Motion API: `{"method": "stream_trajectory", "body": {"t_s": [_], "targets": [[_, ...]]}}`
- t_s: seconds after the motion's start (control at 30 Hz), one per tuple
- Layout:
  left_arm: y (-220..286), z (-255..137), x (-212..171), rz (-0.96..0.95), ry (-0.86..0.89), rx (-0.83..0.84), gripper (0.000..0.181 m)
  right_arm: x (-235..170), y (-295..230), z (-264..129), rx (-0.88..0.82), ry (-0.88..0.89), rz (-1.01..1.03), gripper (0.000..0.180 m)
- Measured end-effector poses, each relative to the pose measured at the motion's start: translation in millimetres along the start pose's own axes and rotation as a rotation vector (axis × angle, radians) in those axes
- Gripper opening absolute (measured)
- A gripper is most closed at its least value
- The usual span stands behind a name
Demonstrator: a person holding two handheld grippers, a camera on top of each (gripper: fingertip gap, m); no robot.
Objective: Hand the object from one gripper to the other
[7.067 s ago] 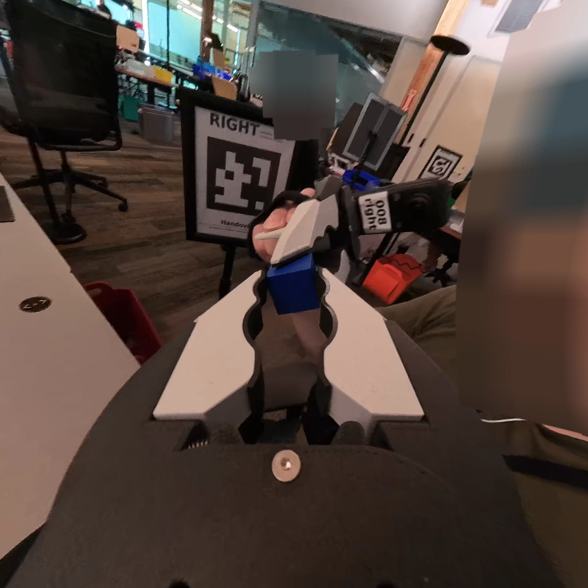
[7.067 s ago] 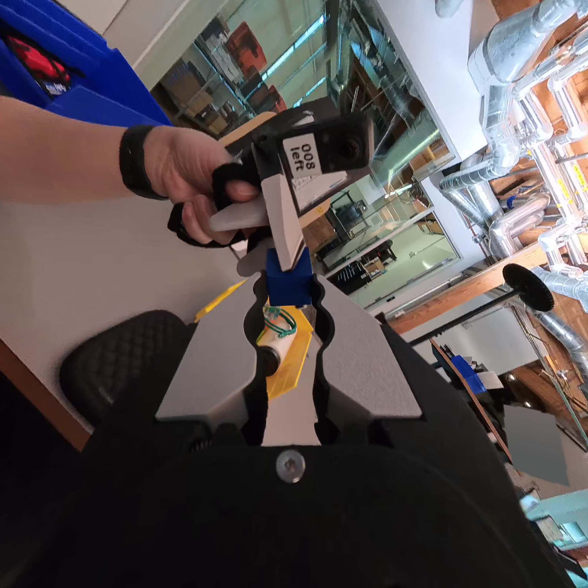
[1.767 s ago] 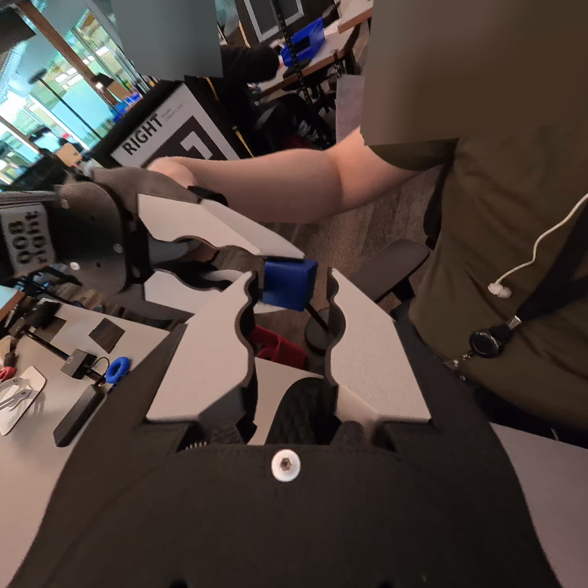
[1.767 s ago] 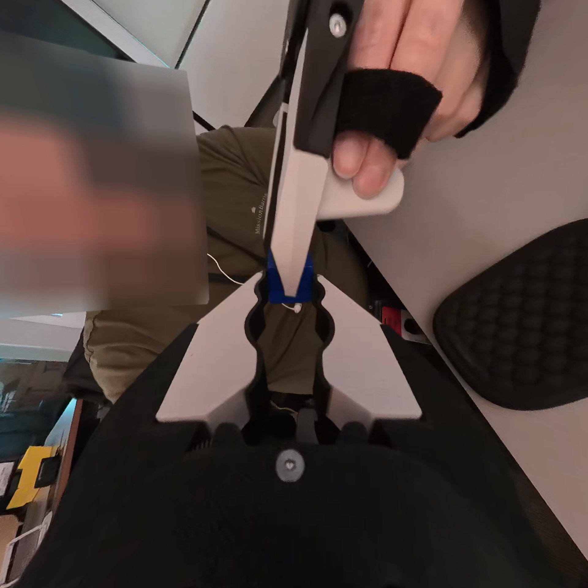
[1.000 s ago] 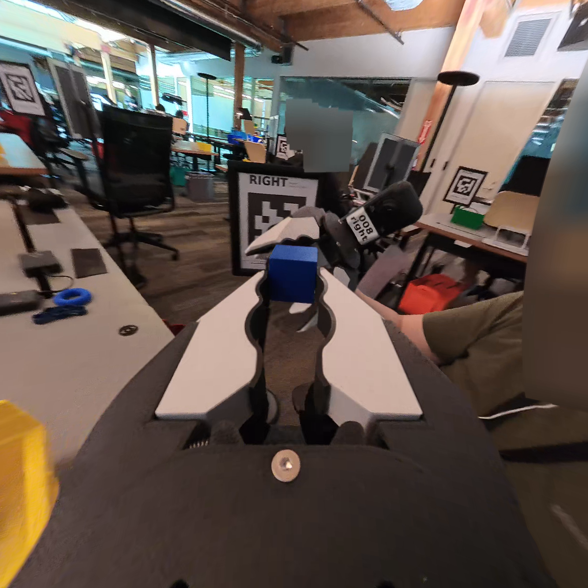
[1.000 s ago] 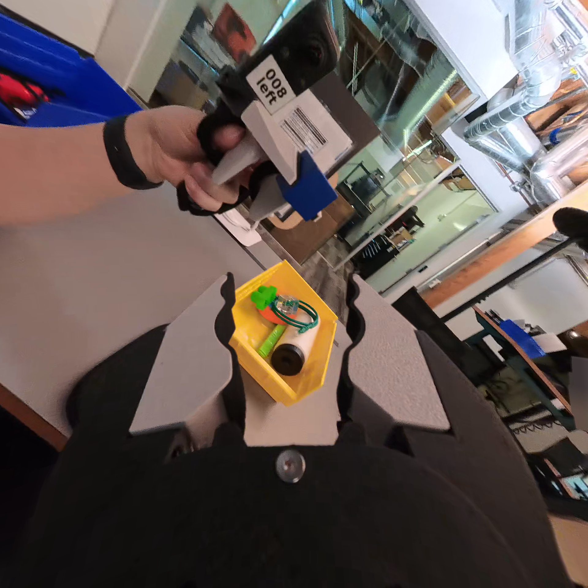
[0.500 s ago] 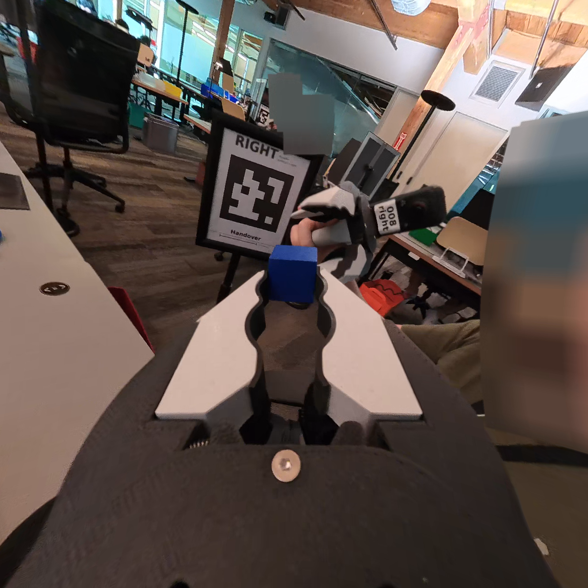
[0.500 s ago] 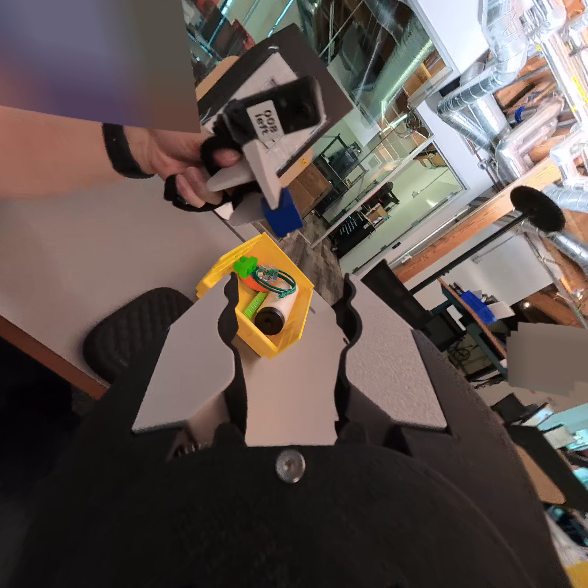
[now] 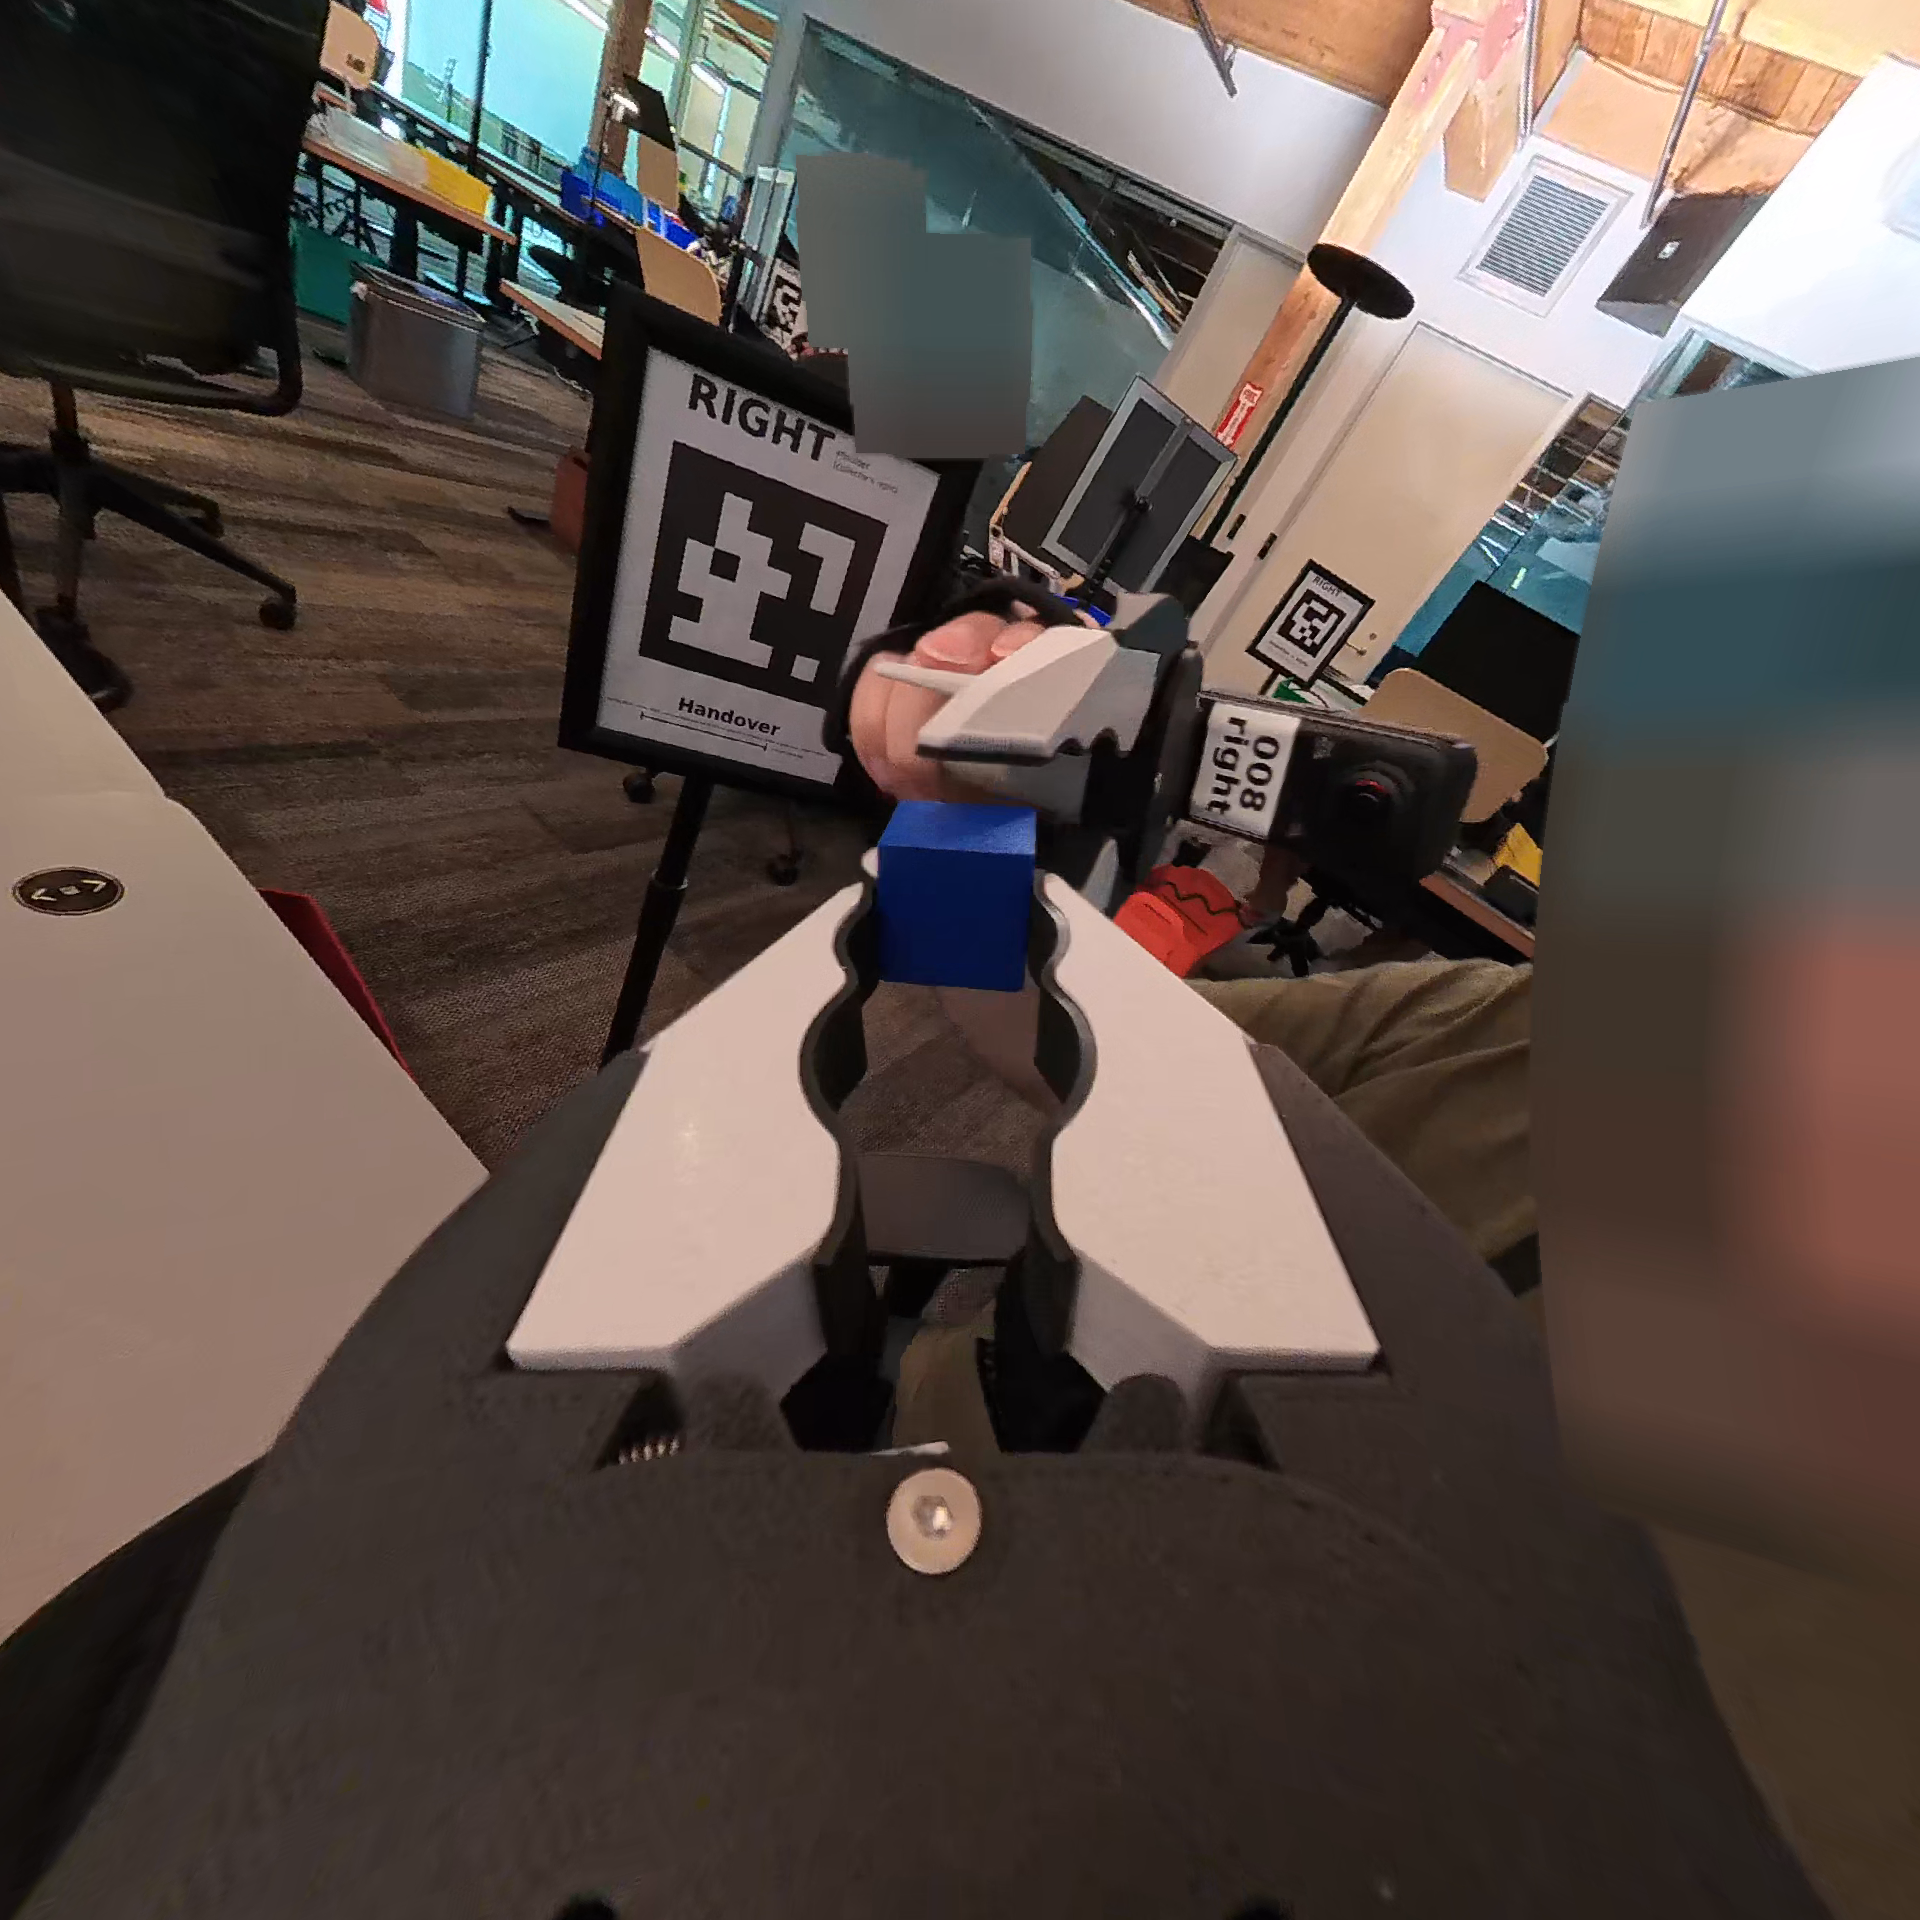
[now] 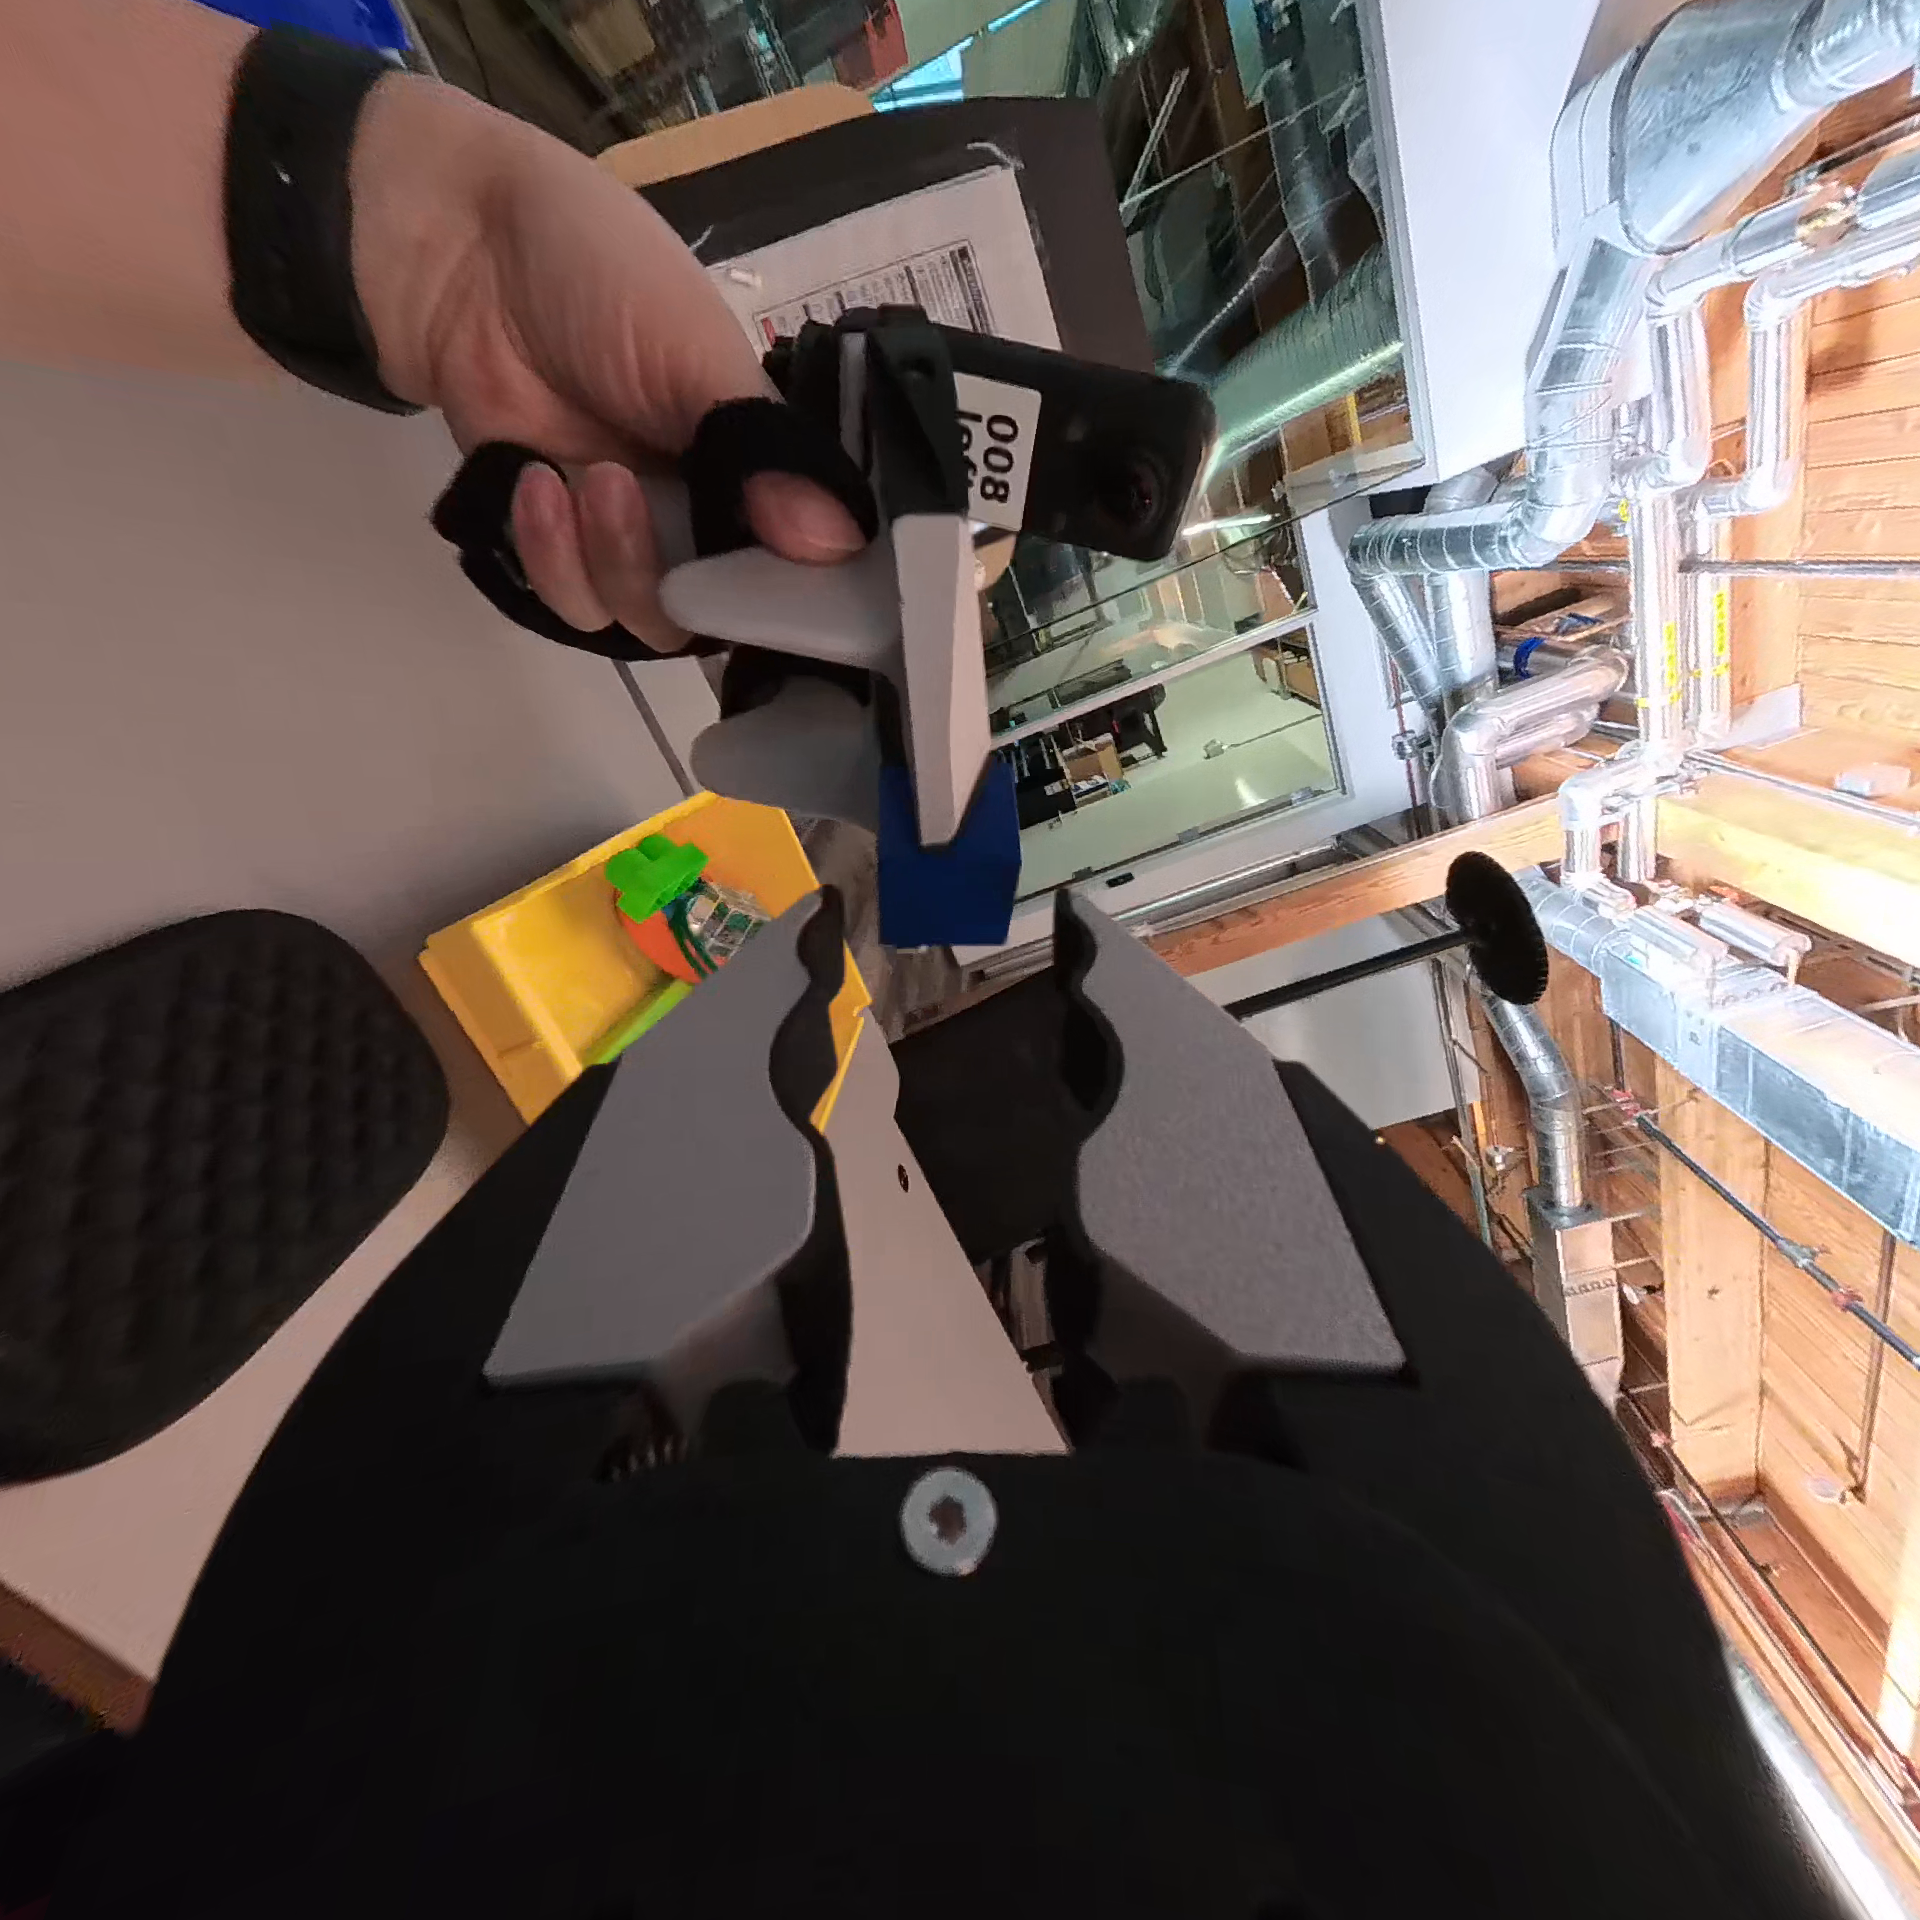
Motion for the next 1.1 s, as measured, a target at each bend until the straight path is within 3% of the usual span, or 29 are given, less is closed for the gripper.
{"method": "stream_trajectory", "body": {"t_s": [0.03, 0.2, 0.23, 0.33, 0.43, 0.53, 0.63, 0.7, 0.87, 0.97, 1.0, 1.1], "targets": [[1.9, -0.2, -0.7, 0.0, -0.005, -0.008, 0.027, 2.2, 1.3, 0.8, -0.009, 0.023, -0.004, 0.035], [1.9, 0.4, 0.7, 0.021, 0.01, -0.015, 0.027, 5.0, -0.7, 4.5, 0.025, 0.122, 0.06, 0.025], [2.5, -2.7, 4.2, 0.048, 0.03, -0.014, 0.038, 3.8, 2.2, 5.0, 0.035, 0.146, 0.122, 0.025], [-1.1, -22.9, 7.6, 0.244, 0.011, 0.136, 0.071, -1.6, 14.9, 2.7, 0.19, 0.295, 0.469, 0.025], [-6.4, -46.8, 10.9, 0.581, -0.049, 0.436, 0.078, -10.5, 28.5, -2.8, 0.555, 0.494, 0.922, 0.025], [7.0, -50.8, 23.4, 0.857, -0.026, 0.639, 0.069, -23.8, 50.4, 9.8, 0.775, 0.669, 1.363, 0.024], [12.0, -49.3, 29.5, 1.07, -0.052, 0.876, 0.066, -18.7, 46.3, 27.0, 0.95, 0.8, 1.576, 0.024], [11.1, -49.9, 31.3, 1.136, -0.071, 1.015, 0.067, -11.7, 39.6, 41.1, 0.972, 0.861, 1.666, 0.024], [11.0, -53.6, 29.2, 1.293, -0.092, 1.3, 0.049, 16.1, 25.8, 60.3, 1.05, 1.054, 1.865, 0.024], [12.4, -65.9, 29.2, 1.312, -0.098, 1.424, 0.04, 31.2, 16.6, 71.1, 1.031, 1.072, 1.883, 0.025], [13.0, -67.6, 25.9, 1.321, -0.119, 1.431, 0.028, 34.7, 16.3, 73.3, 1.013, 1.085, 1.884, 0.024], [19.4, -78.4, 20.4, 1.36, -0.151, 1.511, 0.024, 49.4, 12.0, 78.7, 0.982, 1.079, 1.831, 0.024]]}}
Point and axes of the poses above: each gripper's, where its closed fingertips meet, z out along the fingers, x out of its top, y = z × x across the jaws, the point moved 2 cm from there along -z, back along the fingers, and after that the axes turned 4 degrees about -y, right-handed, at the moved point
